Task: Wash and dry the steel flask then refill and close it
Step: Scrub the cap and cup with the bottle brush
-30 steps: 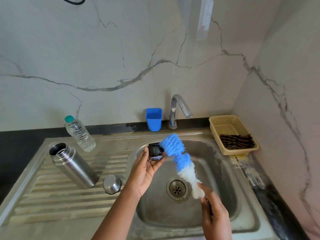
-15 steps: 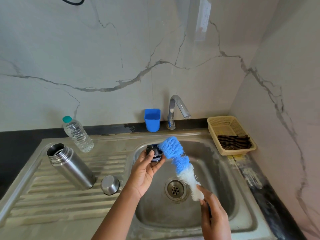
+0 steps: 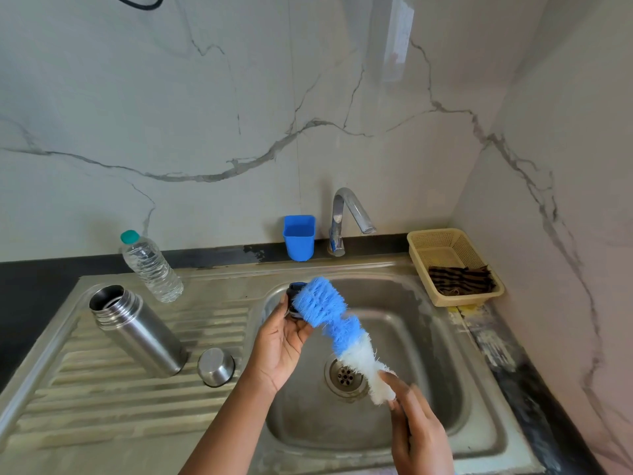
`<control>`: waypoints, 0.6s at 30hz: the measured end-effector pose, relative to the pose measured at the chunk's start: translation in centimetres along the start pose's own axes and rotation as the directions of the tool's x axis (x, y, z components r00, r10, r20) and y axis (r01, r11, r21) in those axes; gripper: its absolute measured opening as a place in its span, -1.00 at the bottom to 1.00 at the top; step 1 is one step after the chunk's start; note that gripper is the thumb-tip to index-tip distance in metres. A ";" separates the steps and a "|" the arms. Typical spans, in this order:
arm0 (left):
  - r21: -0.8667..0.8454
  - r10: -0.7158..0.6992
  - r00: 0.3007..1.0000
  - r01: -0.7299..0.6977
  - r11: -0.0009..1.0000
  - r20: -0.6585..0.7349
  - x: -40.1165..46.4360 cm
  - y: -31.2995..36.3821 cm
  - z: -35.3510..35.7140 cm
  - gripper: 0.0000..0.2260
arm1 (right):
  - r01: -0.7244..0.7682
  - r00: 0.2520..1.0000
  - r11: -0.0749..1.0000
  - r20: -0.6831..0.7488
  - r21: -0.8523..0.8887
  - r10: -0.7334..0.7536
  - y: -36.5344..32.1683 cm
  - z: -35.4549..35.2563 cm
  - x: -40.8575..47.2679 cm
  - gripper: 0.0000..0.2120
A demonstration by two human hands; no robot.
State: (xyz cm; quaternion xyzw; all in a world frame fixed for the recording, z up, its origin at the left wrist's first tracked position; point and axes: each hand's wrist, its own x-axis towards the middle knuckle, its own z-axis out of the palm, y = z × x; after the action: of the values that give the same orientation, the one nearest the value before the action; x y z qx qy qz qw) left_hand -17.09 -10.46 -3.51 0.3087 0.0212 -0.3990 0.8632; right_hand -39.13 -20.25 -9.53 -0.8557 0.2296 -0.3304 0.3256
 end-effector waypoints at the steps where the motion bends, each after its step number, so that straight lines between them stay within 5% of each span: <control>1: -0.004 -0.006 1.000 0.006 1.000 0.005 0.0 0.0 -0.1 -0.66 | -0.013 1.000 1.000 -0.005 0.011 0.013 0.1 0.0 0.0 -0.46; 4: -0.036 -0.032 0.999 0.033 0.999 0.031 0.1 0.1 -0.3 -0.58 | -0.062 0.997 0.996 -0.033 0.061 0.065 0.1 0.1 0.0 -0.43; 7: -0.048 -0.033 0.998 0.035 0.998 0.052 0.4 0.2 -0.6 -0.23 | -0.066 0.997 0.993 -0.027 0.093 0.069 -0.1 -0.1 -0.2 -0.46; 11: -0.009 -0.007 0.999 0.007 1.000 0.054 0.6 0.3 -0.9 -0.15 | -0.041 0.999 0.994 -0.008 0.100 0.042 0.1 0.0 -0.8 -0.51; 14: 0.033 -0.017 0.999 0.016 0.999 0.047 0.4 0.3 -0.9 -0.24 | -0.012 1.000 0.995 0.003 0.094 0.012 0.2 0.0 -0.9 -0.53; 18: 0.140 -0.070 0.994 0.058 0.988 0.081 0.0 0.4 -1.1 -0.65 | 0.014 1.000 0.999 0.026 0.028 -0.015 0.2 -0.4 -0.4 -0.52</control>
State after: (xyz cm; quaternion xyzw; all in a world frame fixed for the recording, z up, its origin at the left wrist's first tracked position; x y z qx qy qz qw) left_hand -16.54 -9.66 -4.16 0.3494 -0.0333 -0.4397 0.8268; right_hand -39.69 -20.28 -9.59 -0.8569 0.2143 -0.3247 0.3382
